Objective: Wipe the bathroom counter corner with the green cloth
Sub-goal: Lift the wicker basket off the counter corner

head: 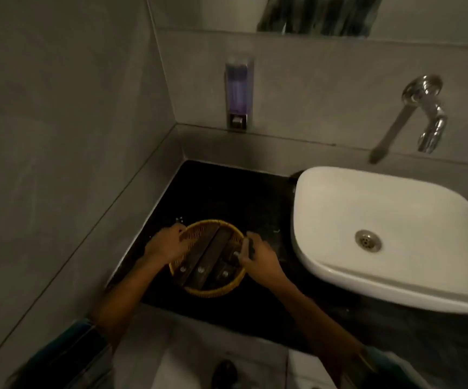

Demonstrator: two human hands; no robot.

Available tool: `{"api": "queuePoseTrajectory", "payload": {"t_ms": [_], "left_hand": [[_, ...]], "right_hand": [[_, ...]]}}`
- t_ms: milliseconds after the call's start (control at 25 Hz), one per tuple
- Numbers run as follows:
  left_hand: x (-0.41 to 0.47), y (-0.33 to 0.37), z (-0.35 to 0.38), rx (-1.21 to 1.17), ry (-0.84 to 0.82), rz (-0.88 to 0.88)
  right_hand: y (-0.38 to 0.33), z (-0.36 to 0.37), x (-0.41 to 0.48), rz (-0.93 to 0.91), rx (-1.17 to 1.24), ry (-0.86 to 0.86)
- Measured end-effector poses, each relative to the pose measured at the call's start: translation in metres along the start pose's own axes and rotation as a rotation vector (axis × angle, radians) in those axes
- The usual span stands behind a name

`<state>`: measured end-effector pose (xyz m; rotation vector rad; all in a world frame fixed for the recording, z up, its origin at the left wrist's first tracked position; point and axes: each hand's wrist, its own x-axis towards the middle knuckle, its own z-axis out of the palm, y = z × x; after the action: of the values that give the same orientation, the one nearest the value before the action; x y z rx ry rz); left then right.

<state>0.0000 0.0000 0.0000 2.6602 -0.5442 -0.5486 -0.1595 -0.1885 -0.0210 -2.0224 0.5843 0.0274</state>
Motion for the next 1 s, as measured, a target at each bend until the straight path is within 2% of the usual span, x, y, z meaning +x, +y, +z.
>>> {"api": "queuePoseTrajectory", "payload": {"t_ms": [160,200,400,520,640,840,920,1000], "left_hand": [[0.003,-0.016,0.004,-0.31,0.11,-0.109],[-0.001,-0.017,0.007,-0.369,0.121,-0.097],[-0.043,0.007,0.037,-0.557,0.032,0.009],[-0.072,0.04,0.075,-0.561,-0.05,0.05],[-0.083,0.064,0.096,-0.526,-0.065,0.058],[-0.084,0.102,0.09,-0.313,0.136,0.059],[-0.09,0.151,0.093,-0.31,0.223,0.162],[-0.093,0.217,0.107,-0.309,0.252,0.318]], "right_hand": [[-0.01,-0.001,0.014,0.255,0.499,-0.033],[-0.005,-0.003,0.006,0.269,0.526,0.004],[0.041,-0.029,-0.068,0.301,0.492,0.218],[0.068,-0.052,-0.103,0.349,0.375,0.347],[0.083,-0.066,-0.114,0.37,0.336,0.389],[0.109,-0.123,-0.135,0.309,0.173,0.369],[0.13,-0.175,-0.153,0.25,0.13,0.427],[0.154,-0.235,-0.17,0.235,0.124,0.565]]}}
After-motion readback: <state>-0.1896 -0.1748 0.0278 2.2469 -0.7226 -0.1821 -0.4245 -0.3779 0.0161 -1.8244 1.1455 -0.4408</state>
